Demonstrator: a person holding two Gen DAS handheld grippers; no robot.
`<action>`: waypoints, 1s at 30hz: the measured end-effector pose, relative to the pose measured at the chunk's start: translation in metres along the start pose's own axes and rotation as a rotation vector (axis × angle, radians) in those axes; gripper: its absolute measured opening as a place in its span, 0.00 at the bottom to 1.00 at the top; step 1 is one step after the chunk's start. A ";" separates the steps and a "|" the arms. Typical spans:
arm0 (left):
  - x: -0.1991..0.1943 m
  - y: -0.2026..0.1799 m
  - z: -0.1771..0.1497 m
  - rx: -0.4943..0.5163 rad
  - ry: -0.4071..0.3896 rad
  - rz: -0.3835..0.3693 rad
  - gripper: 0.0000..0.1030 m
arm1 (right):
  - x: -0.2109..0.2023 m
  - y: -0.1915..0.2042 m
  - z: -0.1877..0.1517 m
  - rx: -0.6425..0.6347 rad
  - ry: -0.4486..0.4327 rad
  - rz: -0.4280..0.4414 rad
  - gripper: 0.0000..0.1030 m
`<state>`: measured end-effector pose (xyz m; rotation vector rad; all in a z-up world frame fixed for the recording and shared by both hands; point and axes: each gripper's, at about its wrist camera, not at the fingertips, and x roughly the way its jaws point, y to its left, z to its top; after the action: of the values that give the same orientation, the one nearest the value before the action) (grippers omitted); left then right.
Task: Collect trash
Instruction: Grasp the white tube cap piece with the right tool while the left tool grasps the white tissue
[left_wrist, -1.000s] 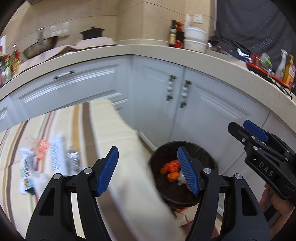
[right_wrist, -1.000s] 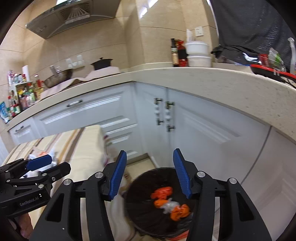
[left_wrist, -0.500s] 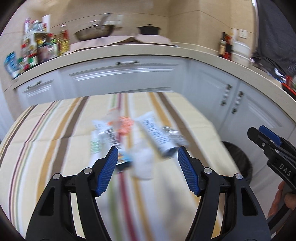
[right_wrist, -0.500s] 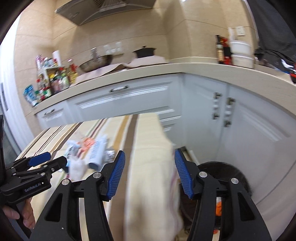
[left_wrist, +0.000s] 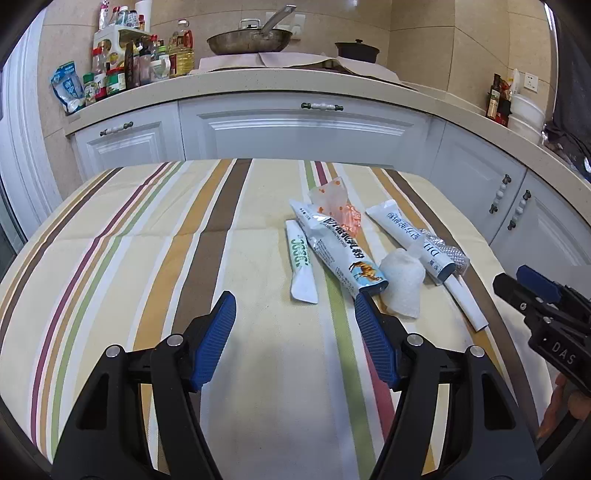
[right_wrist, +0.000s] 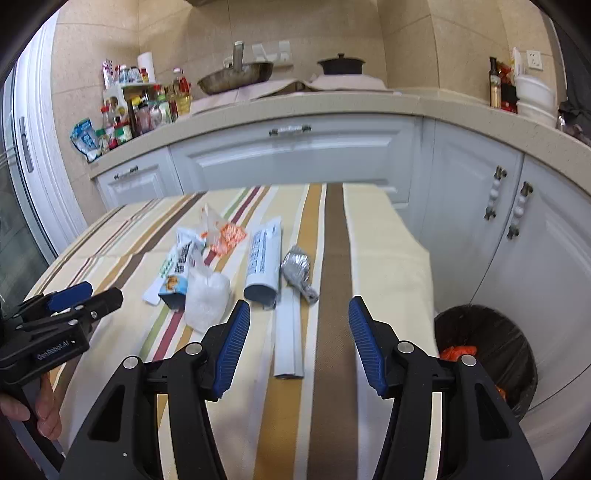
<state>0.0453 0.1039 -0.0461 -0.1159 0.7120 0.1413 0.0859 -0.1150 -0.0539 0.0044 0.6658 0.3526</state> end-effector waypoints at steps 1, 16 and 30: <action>0.001 0.001 -0.001 -0.003 0.002 -0.002 0.63 | 0.003 0.000 -0.001 0.003 0.017 0.000 0.53; 0.017 -0.007 -0.008 0.006 0.047 -0.038 0.63 | 0.038 0.006 -0.007 -0.025 0.204 0.013 0.35; 0.020 -0.035 -0.006 0.046 0.047 -0.095 0.64 | 0.028 0.002 -0.009 -0.028 0.194 0.033 0.18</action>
<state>0.0623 0.0700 -0.0611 -0.1096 0.7550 0.0311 0.1000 -0.1052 -0.0780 -0.0460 0.8537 0.3975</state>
